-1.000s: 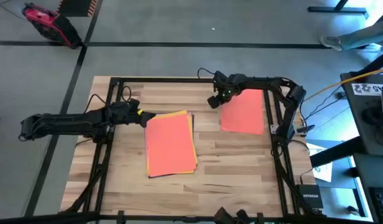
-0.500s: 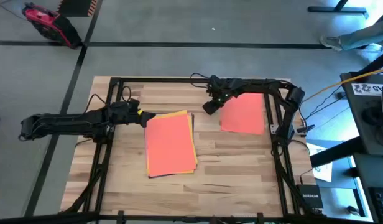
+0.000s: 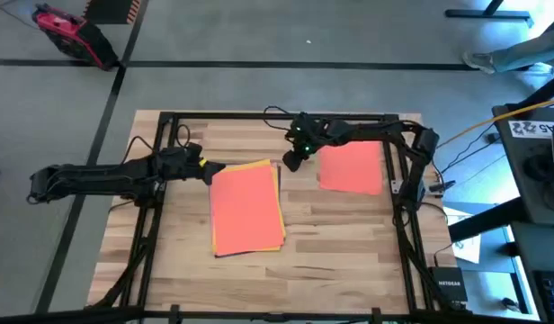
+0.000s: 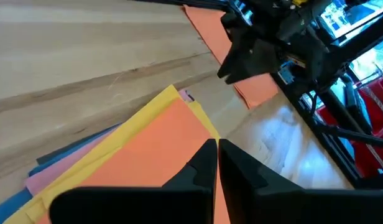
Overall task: Organize paper
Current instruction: Put all of the orange paper at the top right of the table
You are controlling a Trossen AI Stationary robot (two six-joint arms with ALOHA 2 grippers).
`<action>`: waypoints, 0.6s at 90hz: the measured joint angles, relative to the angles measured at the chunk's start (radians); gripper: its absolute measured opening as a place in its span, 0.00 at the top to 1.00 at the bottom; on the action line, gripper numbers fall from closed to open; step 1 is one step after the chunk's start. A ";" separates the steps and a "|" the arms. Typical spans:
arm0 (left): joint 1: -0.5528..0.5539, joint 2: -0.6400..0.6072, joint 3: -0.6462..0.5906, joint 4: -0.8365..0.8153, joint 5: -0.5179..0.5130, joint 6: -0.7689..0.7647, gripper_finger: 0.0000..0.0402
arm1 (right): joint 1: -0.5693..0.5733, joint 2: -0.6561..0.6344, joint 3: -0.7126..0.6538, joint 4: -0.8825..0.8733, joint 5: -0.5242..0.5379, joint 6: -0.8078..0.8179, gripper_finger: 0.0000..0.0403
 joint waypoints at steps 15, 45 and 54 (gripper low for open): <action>0.000 0.000 0.000 -0.002 0.000 0.004 1.00 | 0.025 0.027 0.001 0.118 -0.016 0.031 0.72; 0.000 0.001 0.000 -0.052 0.000 0.004 1.00 | 0.040 0.147 0.000 0.355 -0.047 0.063 0.73; 0.000 0.001 0.000 -0.055 0.000 0.004 1.00 | 0.040 0.189 0.006 0.378 -0.047 0.056 0.73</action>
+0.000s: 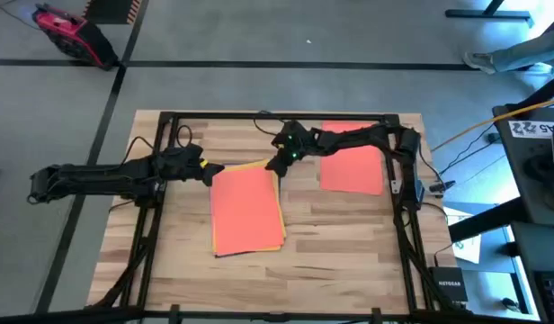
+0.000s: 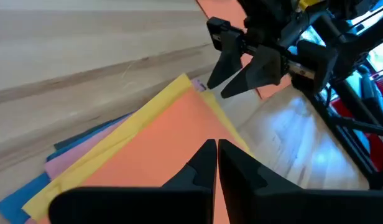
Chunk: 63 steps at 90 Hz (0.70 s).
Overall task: Organize paper
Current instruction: Put all of the orange paper at the top right of the table
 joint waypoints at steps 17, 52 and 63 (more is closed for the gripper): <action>0.000 0.000 0.000 -0.009 0.000 -0.005 1.00 | 0.000 0.038 0.005 -0.012 0.098 0.023 0.73; 0.000 0.000 0.000 -0.024 0.000 -0.004 1.00 | 0.001 0.055 0.006 -0.003 0.115 0.028 0.73; 0.000 0.000 0.000 -0.024 0.000 -0.001 1.00 | 0.007 0.055 0.006 0.001 0.128 0.027 0.73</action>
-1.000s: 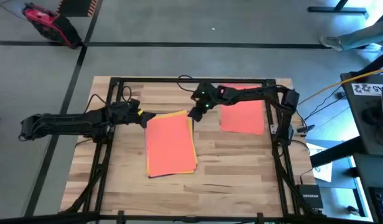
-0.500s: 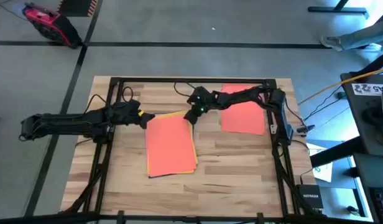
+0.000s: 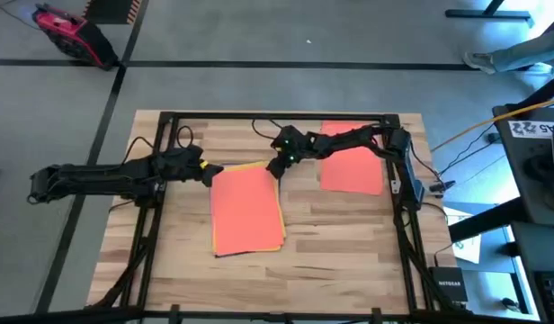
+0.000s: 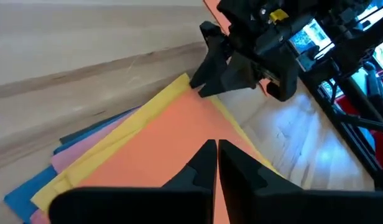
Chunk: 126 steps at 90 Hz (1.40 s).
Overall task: Organize paper
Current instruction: Put all of the orange paper at the top right of the table
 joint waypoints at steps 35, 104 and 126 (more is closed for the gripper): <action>0.000 0.000 0.000 -0.007 0.000 0.000 1.00 | 0.019 0.000 0.001 -0.032 0.087 -0.002 0.97; 0.000 0.000 0.000 -0.029 0.000 -0.003 1.00 | 0.030 -0.015 0.243 -0.502 0.045 -0.470 0.60; 0.000 0.000 0.000 -0.045 0.000 -0.004 1.00 | 0.046 -0.004 0.243 -0.519 0.072 -0.449 0.52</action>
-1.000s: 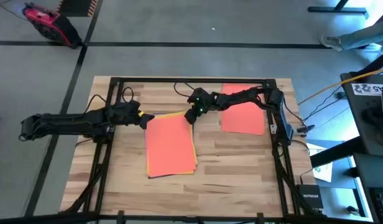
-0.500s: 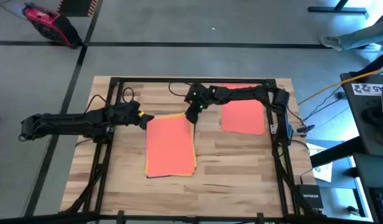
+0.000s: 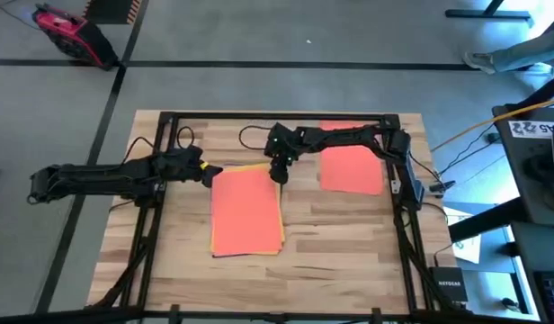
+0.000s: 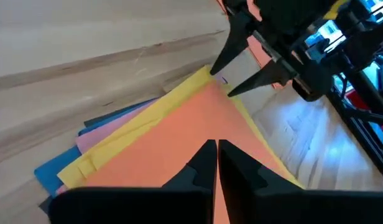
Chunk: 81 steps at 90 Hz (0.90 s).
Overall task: Organize paper
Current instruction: Put all of the orange paper at the top right of the table
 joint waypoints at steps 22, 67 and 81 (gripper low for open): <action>0.000 0.000 0.000 -0.005 -0.006 0.000 1.00 | 0.036 0.006 0.002 0.024 0.075 0.008 0.52; 0.000 0.001 0.000 -0.013 -0.007 -0.002 1.00 | 0.050 0.059 0.004 0.050 0.114 0.113 0.52; 0.000 0.001 0.000 -0.014 -0.007 0.003 1.00 | 0.050 0.058 0.003 0.047 0.113 0.108 0.60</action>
